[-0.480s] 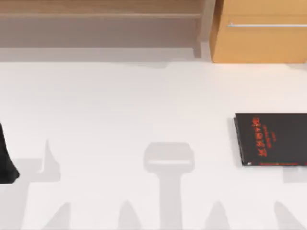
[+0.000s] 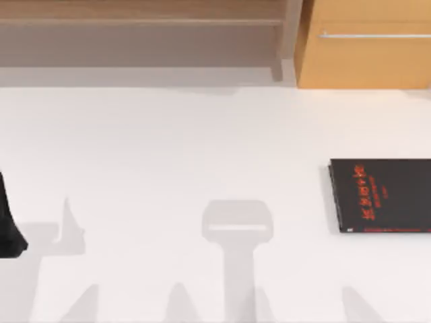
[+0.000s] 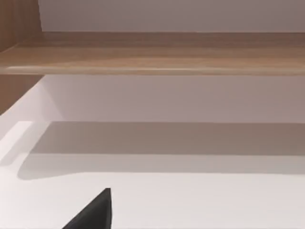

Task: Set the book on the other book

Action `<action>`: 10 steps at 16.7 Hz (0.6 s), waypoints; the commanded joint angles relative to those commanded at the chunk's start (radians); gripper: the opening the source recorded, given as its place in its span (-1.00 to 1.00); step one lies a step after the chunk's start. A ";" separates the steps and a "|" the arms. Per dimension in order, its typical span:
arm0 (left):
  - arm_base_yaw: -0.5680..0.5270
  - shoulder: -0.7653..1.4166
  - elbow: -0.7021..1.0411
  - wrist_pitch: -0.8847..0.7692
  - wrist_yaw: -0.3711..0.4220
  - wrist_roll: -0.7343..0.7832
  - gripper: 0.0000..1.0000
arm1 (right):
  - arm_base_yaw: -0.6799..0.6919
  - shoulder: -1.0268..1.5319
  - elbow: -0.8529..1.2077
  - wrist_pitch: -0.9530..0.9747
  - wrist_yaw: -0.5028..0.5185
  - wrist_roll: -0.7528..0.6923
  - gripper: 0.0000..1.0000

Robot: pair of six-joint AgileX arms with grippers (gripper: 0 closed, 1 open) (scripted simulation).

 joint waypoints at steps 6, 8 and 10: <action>0.000 0.000 0.000 0.000 0.000 0.000 1.00 | -0.139 0.561 0.411 0.165 -0.130 -0.002 1.00; 0.000 0.000 0.000 0.000 0.000 0.000 1.00 | -0.190 0.788 0.563 0.226 -0.178 -0.002 1.00; 0.000 0.000 0.000 0.000 0.000 0.000 1.00 | -0.241 1.015 0.714 0.285 -0.225 -0.003 1.00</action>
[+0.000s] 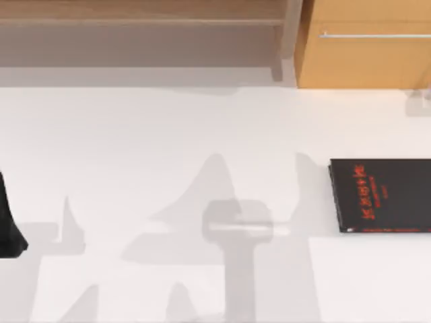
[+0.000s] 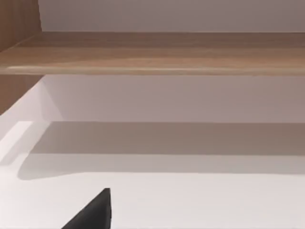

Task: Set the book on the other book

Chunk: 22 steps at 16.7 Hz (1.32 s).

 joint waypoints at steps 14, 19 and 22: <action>0.000 0.000 0.000 0.000 0.000 0.000 1.00 | -0.186 0.814 0.555 0.220 -0.176 -0.004 1.00; 0.000 0.000 0.000 0.000 0.000 0.000 1.00 | -0.177 0.808 0.544 0.223 -0.169 -0.006 1.00; 0.000 0.000 0.000 0.000 0.000 0.000 1.00 | -0.173 0.808 0.543 0.226 -0.165 -0.009 1.00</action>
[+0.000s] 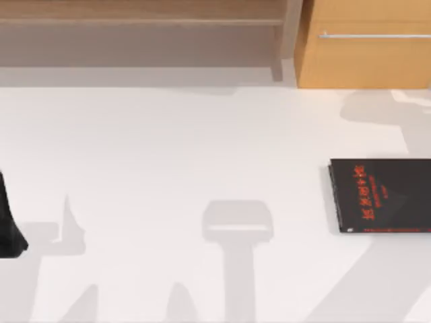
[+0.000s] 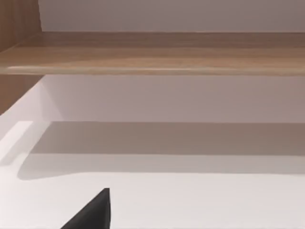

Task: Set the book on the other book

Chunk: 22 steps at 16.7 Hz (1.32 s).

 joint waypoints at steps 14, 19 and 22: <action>0.000 0.000 0.000 0.000 0.000 0.000 1.00 | 0.010 0.045 0.071 -0.022 0.012 0.000 1.00; 0.000 0.000 0.000 0.000 0.000 0.000 1.00 | 0.016 0.065 0.102 -0.033 0.017 0.000 1.00; 0.000 0.000 0.000 0.000 0.000 0.000 1.00 | 0.019 0.076 0.119 -0.040 0.020 0.000 1.00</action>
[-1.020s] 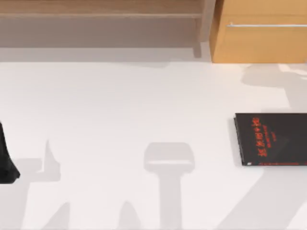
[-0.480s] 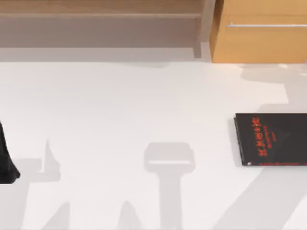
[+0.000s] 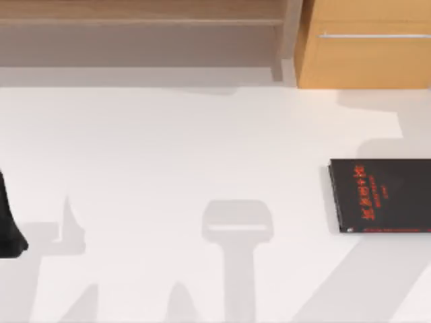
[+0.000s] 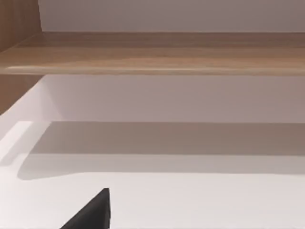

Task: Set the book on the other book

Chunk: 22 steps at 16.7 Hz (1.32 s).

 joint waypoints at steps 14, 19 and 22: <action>0.000 0.000 0.000 0.000 0.000 0.000 1.00 | 0.003 0.022 0.032 -0.012 0.006 0.000 1.00; 0.000 0.000 0.000 0.000 0.000 0.000 1.00 | 0.003 0.022 0.032 -0.012 0.006 0.000 0.40; 0.000 0.000 0.000 0.000 0.000 0.000 1.00 | 0.003 0.022 0.032 -0.012 0.006 0.000 -0.06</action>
